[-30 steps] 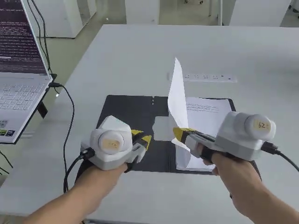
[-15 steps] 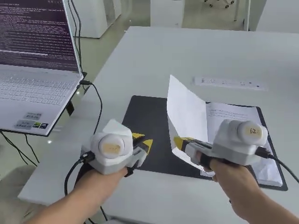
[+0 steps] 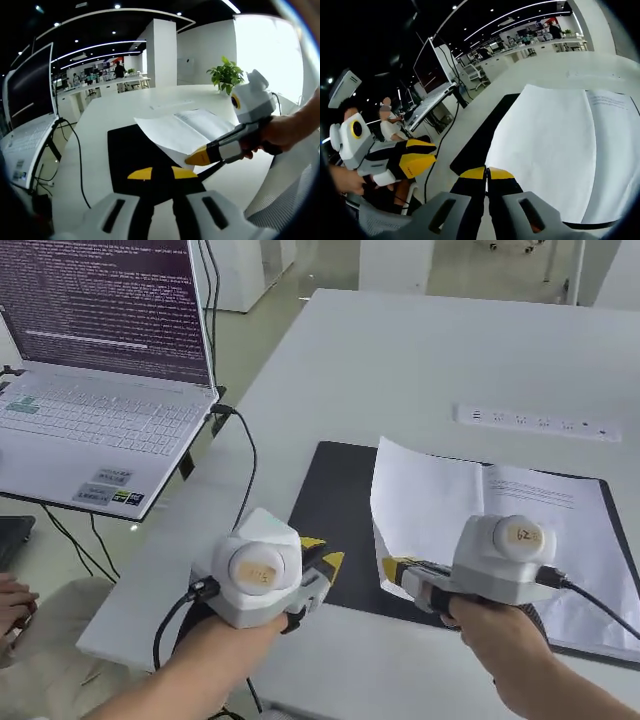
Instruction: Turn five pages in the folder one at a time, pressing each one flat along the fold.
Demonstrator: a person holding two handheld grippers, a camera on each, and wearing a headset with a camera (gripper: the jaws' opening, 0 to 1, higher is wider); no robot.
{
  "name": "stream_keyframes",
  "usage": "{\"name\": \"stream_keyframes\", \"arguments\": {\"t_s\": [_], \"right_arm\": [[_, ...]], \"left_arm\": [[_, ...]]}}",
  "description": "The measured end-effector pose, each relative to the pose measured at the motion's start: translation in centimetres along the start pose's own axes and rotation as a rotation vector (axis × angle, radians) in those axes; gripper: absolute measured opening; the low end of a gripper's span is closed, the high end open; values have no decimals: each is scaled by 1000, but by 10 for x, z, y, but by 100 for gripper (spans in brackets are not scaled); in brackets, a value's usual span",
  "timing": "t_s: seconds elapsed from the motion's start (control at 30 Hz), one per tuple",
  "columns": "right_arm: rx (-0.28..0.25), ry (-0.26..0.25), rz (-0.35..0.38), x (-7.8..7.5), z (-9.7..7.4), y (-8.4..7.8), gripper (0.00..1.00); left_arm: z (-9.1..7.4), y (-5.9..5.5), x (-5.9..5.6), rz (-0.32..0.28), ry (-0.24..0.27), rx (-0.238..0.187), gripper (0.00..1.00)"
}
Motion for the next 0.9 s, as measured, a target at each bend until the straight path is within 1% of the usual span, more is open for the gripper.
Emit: {"name": "stream_keyframes", "arguments": {"t_s": [0.03, 0.07, 0.23, 0.3, 0.33, 0.4, 0.47, 0.57, 0.7, 0.77, 0.8, 0.9], "right_arm": [[4, 0, -3, 0, 1, -1, 0], [24, -5, -12, 0, 6, -4, 0], [53, 9, -12, 4, 16, -13, 1], [65, 27, 8, 7, 16, -17, 7], [68, 44, 13, 8, 14, -19, 7], [63, 37, 1, 7, 11, -21, 7], [58, 48, 25, 4, 7, -22, 8], [45, 36, 21, -3, -2, -22, 8], [4, 0, 62, -24, -14, -17, 7], [-4, -20, 75, -34, -19, -14, 7], [-18, -31, 85, -40, -23, -12, 7], [-41, -52, 103, -53, -29, -6, 6]], "left_arm": [[0, -1, 0, -1, -1, 1, 11], [-1, -2, 0, -6, -1, 4, 11], [0, -8, 0, -5, -4, 18, 11], [2, -8, -1, -7, -8, 22, 11], [3, -8, -1, -3, -9, 20, 11], [7, -6, -2, -4, -15, 18, 11], [10, -6, -3, 3, -21, 21, 11], [20, -6, -6, 10, -40, 27, 10], [36, -11, -11, 26, -70, 54, 10], [45, -14, -14, 29, -86, 66, 11], [50, -16, -15, 32, -94, 73, 10], [61, -21, -17, 36, -107, 89, 10]]}}
Point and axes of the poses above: the centre of the closed fingertips' face, and the gripper's own axes: z roughly forward along the fingers, x roughly to its left, y roughly out of its top, the point moved 9 cm from there along -z, roughly backward along the fingers, and after that the axes turned 10 degrees about -y, right-handed, at the moved point
